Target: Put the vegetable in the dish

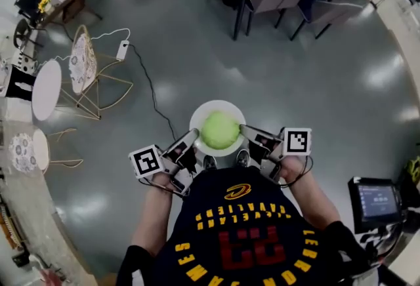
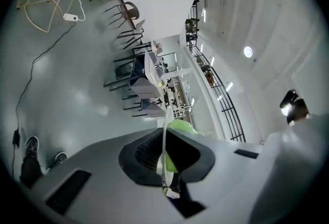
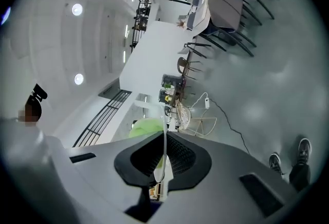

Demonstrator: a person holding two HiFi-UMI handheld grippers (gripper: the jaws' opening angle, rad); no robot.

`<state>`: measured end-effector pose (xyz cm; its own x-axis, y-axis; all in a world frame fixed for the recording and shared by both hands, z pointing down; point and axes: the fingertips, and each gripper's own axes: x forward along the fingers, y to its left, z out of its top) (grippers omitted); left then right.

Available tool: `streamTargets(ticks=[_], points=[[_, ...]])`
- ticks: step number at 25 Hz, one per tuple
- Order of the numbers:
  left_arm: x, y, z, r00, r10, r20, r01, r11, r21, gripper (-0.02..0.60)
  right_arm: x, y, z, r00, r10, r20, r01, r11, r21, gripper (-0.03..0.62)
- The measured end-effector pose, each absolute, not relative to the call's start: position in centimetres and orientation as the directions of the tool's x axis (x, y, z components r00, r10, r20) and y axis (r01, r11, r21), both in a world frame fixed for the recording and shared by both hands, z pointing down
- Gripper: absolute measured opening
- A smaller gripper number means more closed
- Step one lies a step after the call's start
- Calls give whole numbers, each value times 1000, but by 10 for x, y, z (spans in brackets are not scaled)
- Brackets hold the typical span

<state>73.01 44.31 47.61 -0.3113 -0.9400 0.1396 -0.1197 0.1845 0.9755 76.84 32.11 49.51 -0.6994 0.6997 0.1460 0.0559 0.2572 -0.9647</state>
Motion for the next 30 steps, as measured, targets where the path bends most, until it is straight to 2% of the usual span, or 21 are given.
streamTargets(ticks=[6,18,23,30], points=[[749,425,493,-354,-919,172,-20,192,981,15,779,300,504,-689,713,130,48,223,-974,20],[736,411,494,-432,-885,173,-6,195,981,15,758,280,507,-638,756,146,40,222,-974,20],[704,416,510,-430,-887,166,17,176,984,15,726,285,518,-632,756,169,23,237,-971,20],[614,449,513,-397,-908,131,17,136,991,15,640,316,521,-653,729,204,19,285,-958,20]])
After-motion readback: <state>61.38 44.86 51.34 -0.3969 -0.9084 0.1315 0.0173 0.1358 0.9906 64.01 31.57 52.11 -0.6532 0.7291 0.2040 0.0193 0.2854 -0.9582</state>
